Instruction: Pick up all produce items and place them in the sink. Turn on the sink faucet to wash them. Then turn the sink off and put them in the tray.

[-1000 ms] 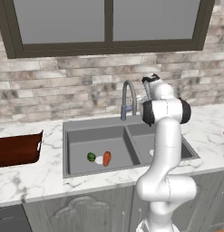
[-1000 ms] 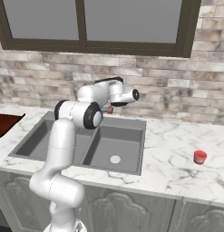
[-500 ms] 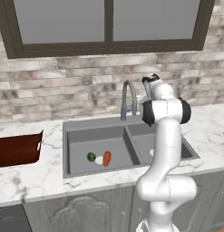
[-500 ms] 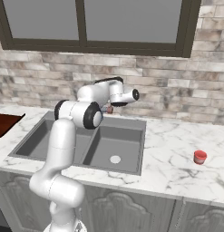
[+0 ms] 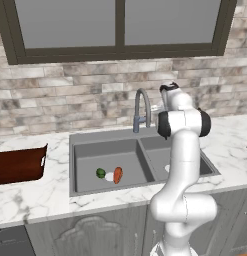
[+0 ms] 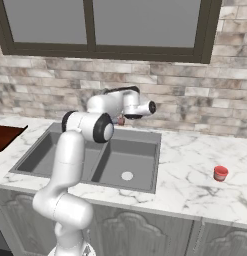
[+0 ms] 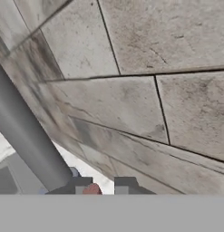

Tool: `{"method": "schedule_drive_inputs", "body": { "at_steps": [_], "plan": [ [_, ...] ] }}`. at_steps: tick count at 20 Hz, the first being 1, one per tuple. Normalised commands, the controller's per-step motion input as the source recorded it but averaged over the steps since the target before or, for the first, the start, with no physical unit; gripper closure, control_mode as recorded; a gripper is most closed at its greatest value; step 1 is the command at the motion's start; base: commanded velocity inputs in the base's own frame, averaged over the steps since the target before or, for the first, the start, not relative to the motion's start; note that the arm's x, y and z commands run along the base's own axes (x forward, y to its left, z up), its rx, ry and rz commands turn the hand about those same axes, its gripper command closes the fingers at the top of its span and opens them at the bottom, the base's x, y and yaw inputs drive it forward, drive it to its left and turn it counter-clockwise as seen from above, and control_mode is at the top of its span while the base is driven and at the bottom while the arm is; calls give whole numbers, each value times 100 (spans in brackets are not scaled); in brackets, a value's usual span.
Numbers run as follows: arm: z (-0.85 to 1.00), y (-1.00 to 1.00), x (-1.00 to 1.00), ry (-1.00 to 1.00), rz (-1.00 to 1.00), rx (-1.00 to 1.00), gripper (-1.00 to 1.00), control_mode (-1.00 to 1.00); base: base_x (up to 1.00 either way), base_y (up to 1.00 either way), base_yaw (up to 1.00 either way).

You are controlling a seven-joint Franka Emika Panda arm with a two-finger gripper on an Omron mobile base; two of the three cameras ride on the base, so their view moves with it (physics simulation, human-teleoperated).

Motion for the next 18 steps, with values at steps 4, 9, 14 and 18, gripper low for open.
{"method": "schedule_drive_inputs", "body": {
  "at_steps": [4,9,14,18],
  "plan": [
    [-8,-50,0,0,0,10,100,-100,0,0,0],
    [-10,-52,0,0,0,9,100,-100,0,0,0],
    [-11,-51,0,0,0,8,100,-100,0,0,0],
    [-13,-48,0,0,0,7,100,-100,0,0,0]
  ]
}}
